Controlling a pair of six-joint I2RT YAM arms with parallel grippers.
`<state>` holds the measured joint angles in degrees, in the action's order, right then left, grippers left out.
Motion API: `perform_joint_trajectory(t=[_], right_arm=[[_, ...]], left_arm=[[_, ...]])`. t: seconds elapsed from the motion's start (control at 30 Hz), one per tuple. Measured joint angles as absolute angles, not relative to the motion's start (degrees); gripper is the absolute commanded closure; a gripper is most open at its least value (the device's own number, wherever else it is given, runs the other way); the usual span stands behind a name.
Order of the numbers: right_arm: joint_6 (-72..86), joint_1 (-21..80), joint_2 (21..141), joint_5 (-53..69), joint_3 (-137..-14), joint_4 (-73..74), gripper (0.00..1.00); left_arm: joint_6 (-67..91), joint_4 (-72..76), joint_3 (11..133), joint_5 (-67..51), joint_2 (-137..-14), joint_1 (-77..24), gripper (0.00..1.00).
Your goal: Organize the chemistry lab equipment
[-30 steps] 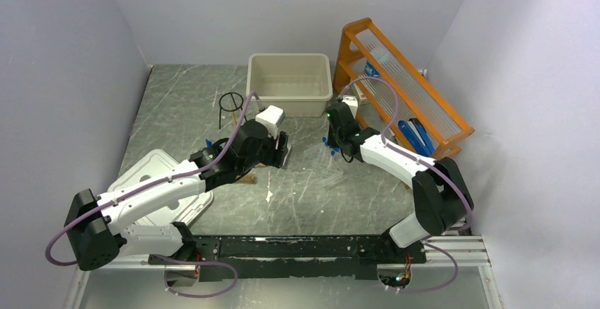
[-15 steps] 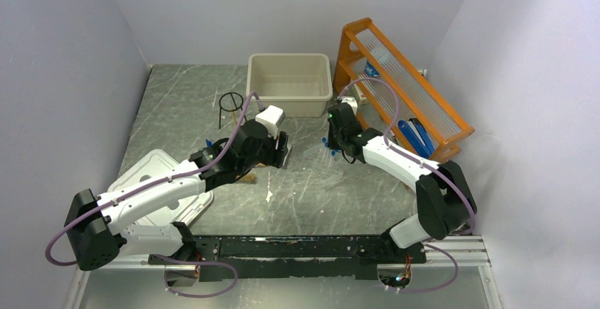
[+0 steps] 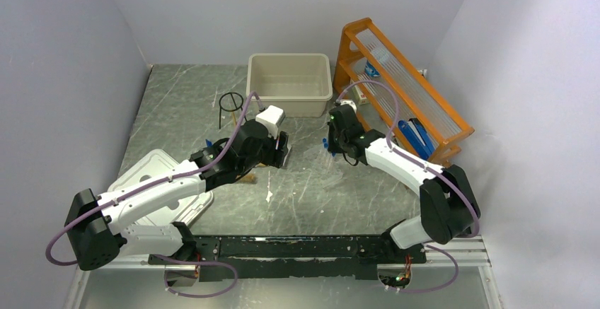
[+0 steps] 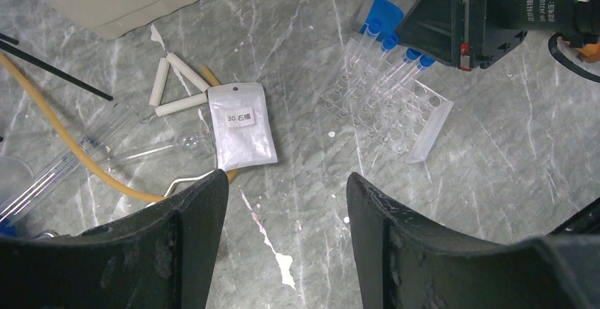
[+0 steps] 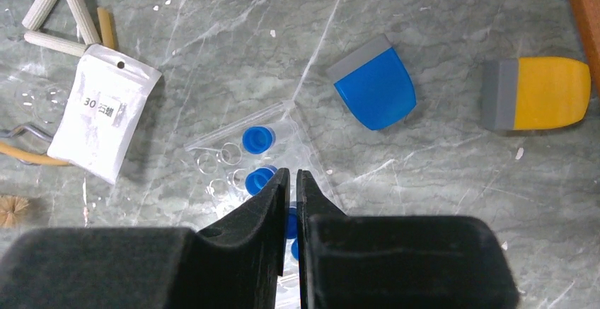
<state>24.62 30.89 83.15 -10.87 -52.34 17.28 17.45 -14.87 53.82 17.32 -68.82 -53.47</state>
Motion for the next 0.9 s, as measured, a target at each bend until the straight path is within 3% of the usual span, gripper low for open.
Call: perform_joint_trajectory(t=[0.23, 0.7, 0.9], right_arm=[[24.9, 30.9, 82.0, -10.3, -52.2, 18.2, 0.84], [24.6, 30.9, 78.5, -11.8, -52.6, 18.4, 0.59], [23.4, 31.0, 76.5, -9.4, -52.6, 18.4, 0.52]], left_arm=[[17.6, -14.9, 53.8, 17.3, -68.8, -53.5, 0.34], [18.4, -14.9, 53.8, 17.4, -68.8, -53.5, 0.33], [21.6, -17.7, 53.9, 19.6, -70.0, -52.8, 0.2]])
